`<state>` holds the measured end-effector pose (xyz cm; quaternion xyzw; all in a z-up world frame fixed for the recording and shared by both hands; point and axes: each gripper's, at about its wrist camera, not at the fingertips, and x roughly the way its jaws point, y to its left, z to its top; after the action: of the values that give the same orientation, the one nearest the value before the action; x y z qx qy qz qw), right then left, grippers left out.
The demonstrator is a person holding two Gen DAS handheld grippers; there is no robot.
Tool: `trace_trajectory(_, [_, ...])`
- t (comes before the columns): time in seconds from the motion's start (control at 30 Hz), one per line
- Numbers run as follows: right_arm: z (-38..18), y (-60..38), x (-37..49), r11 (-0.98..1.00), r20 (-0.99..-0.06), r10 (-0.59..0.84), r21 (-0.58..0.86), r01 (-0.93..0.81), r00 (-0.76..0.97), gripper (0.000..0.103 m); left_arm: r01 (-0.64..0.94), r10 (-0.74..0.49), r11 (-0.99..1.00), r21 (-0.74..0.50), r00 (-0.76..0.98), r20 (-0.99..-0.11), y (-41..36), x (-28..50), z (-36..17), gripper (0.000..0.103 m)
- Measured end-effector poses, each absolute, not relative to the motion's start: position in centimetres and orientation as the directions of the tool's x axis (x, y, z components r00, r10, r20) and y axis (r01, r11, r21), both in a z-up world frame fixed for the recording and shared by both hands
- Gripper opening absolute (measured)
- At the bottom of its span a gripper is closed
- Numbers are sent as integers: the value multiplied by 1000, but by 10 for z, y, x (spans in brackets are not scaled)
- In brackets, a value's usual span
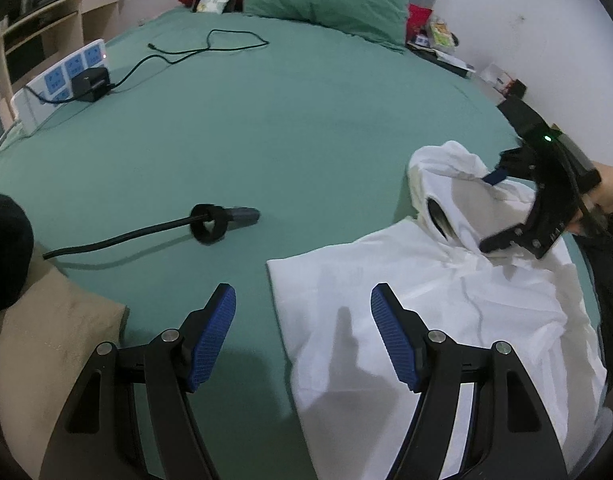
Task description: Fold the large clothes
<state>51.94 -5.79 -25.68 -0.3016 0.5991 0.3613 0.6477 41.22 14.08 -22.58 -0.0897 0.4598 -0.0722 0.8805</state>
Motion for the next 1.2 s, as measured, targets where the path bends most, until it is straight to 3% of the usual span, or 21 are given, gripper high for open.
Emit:
trace_trajectory(0.07, [-257,-46,509,501,-996,90,22,-865,27,91,27,-194,976,-218,568,-800,142,412,-227,73])
trace_trajectory(0.13, [-253,-35,501,469,-995,102,28,-883,22,74,21,-190,976,-216,564,-804,142,412,-227,73])
trace_trajectory(0.2, [-248,-27,489,438,-994,101,0,-899,49,51,30,-199,975,-221,560,-804,141,411,-227,73])
trace_trajectory(0.3, [-242,-8,458,345,-981,50,-158,-925,186,36,41,-203,975,-219,567,-798,139,410,-222,73])
trace_trajectory(0.4, [-237,14,419,197,-882,-14,-464,-864,471,34,44,-209,973,-226,582,-786,140,408,-216,73])
trace_trajectory(0.5, [-248,25,384,17,-642,-55,-766,-642,765,34,53,-214,972,-228,597,-773,138,404,-208,73])
trace_trajectory(0.57, [-258,22,371,3,-526,-80,-850,-527,847,34,60,-211,973,-221,608,-766,136,402,-204,73])
trace_trajectory(0.67, [-277,18,348,31,-450,-94,-893,-449,888,38,71,-220,972,-224,611,-761,131,398,-200,73])
trace_trajectory(0.73, [-291,15,328,63,-443,-93,-896,-439,892,49,77,-228,970,-229,610,-759,127,396,-197,73])
trace_trajectory(0.87, [-296,12,296,93,-401,-76,-914,-394,913,52,132,-259,965,-227,616,-744,111,387,-187,73])
trace_trajectory(1.0, [-275,4,278,193,-495,-62,-858,-476,867,65,170,-294,955,-241,619,-728,98,385,-180,73])
trace_trajectory(1.2, [-256,-41,268,415,-633,-83,-724,-551,769,65,250,-384,923,-292,604,-698,60,387,-177,73])
